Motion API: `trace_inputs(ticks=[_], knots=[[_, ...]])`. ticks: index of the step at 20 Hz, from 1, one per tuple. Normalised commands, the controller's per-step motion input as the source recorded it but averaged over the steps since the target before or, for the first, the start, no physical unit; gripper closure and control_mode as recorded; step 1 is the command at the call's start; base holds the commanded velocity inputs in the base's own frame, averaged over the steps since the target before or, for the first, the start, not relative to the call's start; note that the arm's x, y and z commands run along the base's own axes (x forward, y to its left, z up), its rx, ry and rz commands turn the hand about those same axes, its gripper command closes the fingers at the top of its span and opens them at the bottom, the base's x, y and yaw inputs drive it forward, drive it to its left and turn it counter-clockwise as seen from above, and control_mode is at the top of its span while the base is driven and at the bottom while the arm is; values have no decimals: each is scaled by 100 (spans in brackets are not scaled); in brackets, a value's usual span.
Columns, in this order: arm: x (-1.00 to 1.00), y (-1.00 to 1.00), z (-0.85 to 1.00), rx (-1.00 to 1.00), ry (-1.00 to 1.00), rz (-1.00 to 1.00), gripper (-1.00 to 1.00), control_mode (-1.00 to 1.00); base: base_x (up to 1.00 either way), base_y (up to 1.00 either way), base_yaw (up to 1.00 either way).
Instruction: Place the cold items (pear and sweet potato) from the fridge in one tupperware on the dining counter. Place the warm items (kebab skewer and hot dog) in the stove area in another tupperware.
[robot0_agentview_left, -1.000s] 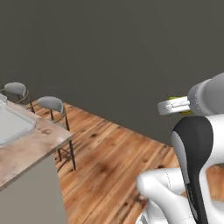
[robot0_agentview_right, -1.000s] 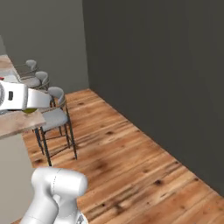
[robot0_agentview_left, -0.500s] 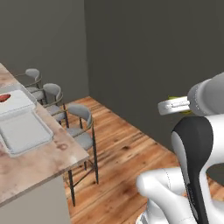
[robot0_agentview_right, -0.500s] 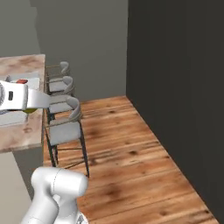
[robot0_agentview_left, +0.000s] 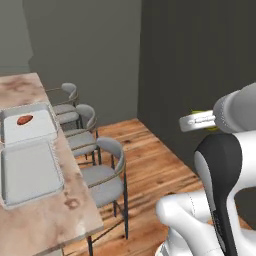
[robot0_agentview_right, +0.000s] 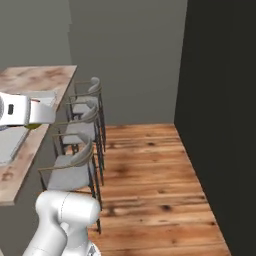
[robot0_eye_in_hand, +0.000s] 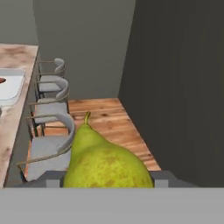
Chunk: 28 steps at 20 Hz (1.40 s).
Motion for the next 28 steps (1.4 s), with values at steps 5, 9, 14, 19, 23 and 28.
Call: trace_inputs(ticks=[5, 9, 14, 19, 23, 28], knots=[[0, 0, 0, 0, 0, 0, 100, 100, 91, -95, 20], [0, 0, 0, 0, 0, 0, 100, 100, 99, -79, 34], [0, 0, 0, 0, 0, 0, 100, 100, 97, -64, 47], [0, 0, 0, 0, 0, 0, 100, 100, 78, -53, 68], [0, 0, 0, 0, 0, 0, 100, 100, 72, -43, 78], [0, 0, 0, 0, 0, 0, 100, 100, 59, -54, 73]])
